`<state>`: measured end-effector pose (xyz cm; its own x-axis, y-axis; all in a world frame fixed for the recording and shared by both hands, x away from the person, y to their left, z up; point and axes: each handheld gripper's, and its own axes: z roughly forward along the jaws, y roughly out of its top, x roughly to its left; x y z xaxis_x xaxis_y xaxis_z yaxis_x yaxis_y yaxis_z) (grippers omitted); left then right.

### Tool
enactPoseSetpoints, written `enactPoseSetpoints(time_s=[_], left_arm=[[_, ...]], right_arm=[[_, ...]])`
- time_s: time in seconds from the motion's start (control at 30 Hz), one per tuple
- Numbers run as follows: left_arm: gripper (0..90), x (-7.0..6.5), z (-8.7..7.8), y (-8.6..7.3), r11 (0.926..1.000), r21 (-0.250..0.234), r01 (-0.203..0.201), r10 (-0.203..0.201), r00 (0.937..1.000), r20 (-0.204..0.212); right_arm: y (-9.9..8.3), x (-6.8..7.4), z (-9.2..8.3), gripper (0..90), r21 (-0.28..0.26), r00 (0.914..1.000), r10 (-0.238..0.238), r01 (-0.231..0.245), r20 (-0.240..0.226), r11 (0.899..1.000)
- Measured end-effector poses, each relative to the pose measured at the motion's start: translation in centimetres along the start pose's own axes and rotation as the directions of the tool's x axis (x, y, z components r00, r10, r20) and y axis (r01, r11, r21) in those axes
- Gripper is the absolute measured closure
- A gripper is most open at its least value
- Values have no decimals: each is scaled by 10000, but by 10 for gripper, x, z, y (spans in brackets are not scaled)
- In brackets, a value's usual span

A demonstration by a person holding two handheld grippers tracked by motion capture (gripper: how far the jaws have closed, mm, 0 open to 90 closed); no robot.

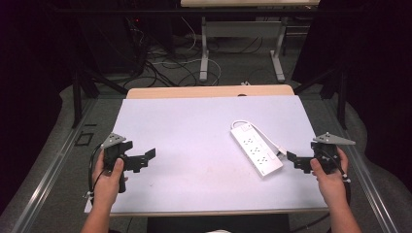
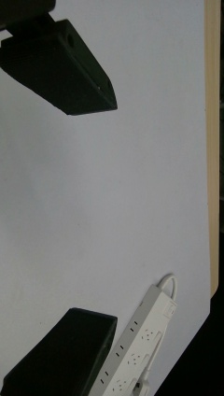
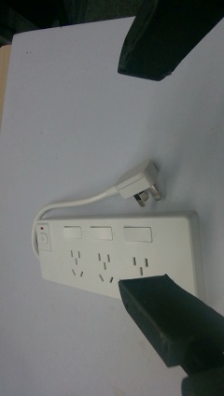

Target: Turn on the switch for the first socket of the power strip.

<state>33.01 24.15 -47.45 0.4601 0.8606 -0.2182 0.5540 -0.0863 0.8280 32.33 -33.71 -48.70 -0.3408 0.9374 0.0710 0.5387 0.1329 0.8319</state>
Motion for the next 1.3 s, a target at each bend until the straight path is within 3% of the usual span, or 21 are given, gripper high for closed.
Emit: enactPoseSetpoints(time_s=[0.17, 0.53, 0.83, 0.9, 0.93, 1.3], left_arm=[[7, 1, -1, -2, 9999, 105, 22, -22, 10000, -15], [7, 4, -11, -3, 9998, -172, 139, -142, 9997, -201], [7, 4, -13, -3, 9998, -174, 70, -74, 9998, -192], [7, 4, -13, -3, 9998, -191, 66, -69, 9998, -188], [8, 3, -13, -3, 9998, -190, 77, -80, 9998, -187], [7, 2, -15, -4, 9998, -162, 93, -96, 9998, -187]], right_arm=[[2, -3, 1, 0, 25, 10000, 75, -75, 32, 10000], [5, 4, 5, 0, 155, 9998, -138, 140, -169, 9998], [7, 8, 3, 0, 92, 9993, -325, 326, -163, 9994], [7, 9, 5, 0, -129, 9994, -304, 302, -133, 9995], [8, 9, 2, 0, 108, 9993, -326, 328, -203, 9994], [18, 14, 2, 0, 359, 9974, -660, 671, -294, 9971]])
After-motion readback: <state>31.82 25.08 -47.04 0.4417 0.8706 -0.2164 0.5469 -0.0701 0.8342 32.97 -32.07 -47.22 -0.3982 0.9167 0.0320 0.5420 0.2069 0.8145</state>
